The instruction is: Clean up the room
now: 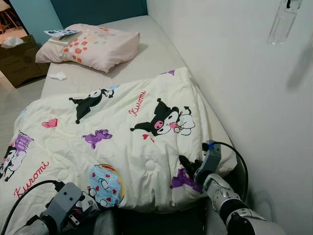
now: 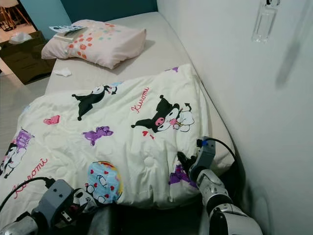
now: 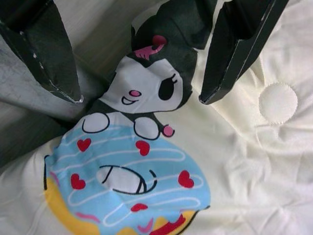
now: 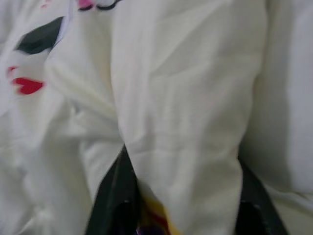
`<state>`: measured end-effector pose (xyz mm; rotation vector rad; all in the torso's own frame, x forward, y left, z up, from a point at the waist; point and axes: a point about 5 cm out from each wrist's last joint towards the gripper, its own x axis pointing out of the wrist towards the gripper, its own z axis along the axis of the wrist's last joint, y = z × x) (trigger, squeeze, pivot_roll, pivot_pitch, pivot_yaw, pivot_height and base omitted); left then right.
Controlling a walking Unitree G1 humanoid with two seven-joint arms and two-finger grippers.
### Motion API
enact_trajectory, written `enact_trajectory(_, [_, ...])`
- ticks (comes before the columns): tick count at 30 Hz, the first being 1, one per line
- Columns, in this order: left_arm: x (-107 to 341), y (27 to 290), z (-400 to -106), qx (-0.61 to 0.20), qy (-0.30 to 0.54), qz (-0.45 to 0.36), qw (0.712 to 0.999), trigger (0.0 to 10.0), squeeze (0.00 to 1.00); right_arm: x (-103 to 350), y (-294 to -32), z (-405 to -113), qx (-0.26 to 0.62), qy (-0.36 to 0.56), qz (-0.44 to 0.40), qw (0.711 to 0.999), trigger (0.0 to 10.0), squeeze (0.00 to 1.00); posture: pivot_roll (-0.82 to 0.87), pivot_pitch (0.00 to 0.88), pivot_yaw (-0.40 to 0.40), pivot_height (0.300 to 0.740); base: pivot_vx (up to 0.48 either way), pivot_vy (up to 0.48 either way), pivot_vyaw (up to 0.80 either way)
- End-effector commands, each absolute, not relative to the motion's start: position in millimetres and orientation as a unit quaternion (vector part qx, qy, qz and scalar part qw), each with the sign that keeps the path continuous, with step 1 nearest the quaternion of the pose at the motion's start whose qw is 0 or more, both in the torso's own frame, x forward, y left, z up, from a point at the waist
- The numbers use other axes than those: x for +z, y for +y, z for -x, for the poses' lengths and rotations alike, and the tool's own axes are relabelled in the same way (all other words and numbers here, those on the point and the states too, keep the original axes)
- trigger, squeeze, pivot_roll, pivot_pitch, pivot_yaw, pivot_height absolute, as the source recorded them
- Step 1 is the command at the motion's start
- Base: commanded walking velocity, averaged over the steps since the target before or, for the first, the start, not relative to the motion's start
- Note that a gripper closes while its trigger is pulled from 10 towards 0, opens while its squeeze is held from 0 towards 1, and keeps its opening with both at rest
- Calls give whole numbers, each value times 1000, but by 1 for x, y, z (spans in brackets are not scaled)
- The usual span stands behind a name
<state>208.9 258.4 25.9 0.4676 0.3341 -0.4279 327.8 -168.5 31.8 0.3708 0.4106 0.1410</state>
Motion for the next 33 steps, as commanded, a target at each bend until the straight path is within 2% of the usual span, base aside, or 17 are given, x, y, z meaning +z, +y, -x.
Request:
enact_trajectory(1, [25, 269, -201, -206, 187, -235, 931, 10000, 0, 24, -167, -322, 59, 218, -177, 958, 0, 0, 196, 221, 136, 511, 0, 0, 0])
enact_trajectory(8, [28, 269, -199, -207, 193, -239, 929, 10000, 0, 31, -196, -325, 11, 218, -68, 974, 0, 0, 194, 222, 137, 511, 0, 0, 0])
enact_trajectory(16, [29, 266, -201, -209, 190, -242, 928, 10000, 0, 42, -227, -329, -51, 215, 32, 975, 0, 0, 191, 221, 132, 511, 0, 0, 0])
enact_trajectory(17, [30, 265, -202, -210, 189, -243, 928, 10000, 0, 52, -247, -331, -81, 211, 87, 970, 0, 0, 187, 221, 129, 511, 0, 0, 0])
enact_trajectory(18, [30, 265, -202, -210, 189, -243, 928, 10000, 0, 52, -247, -331, -81, 211, 87, 970, 0, 0, 187, 221, 129, 511, 0, 0, 0])
enact_trajectory(21, [31, 262, -203, -210, 187, -244, 928, 10000, 0, 69, -270, -334, -115, 197, 137, 964, 0, 0, 179, 219, 125, 511, 0, 0, 0])
enact_trajectory(23, [31, 262, -203, -210, 187, -244, 928, 10000, 0, 69, -270, -334, -115, 197, 137, 964, 0, 0, 179, 219, 125, 511, 0, 0, 0])
enact_trajectory(26, [31, 259, -204, -211, 186, -243, 928, 10000, 0, 89, -287, -340, -134, 179, 195, 955, 0, 0, 171, 217, 120, 511, 0, 0, 0])
enact_trajectory(28, [30, 259, -204, -212, 185, -243, 928, 10000, 0, 93, -290, -341, -136, 176, 205, 953, 0, 0, 171, 217, 120, 511, 0, 0, 0])
enact_trajectory(33, [31, 256, -206, -212, 182, -243, 929, 10000, 0, 115, -313, -343, -164, 173, 284, 929, 0, 0, 170, 216, 114, 511, 0, 0, 0])
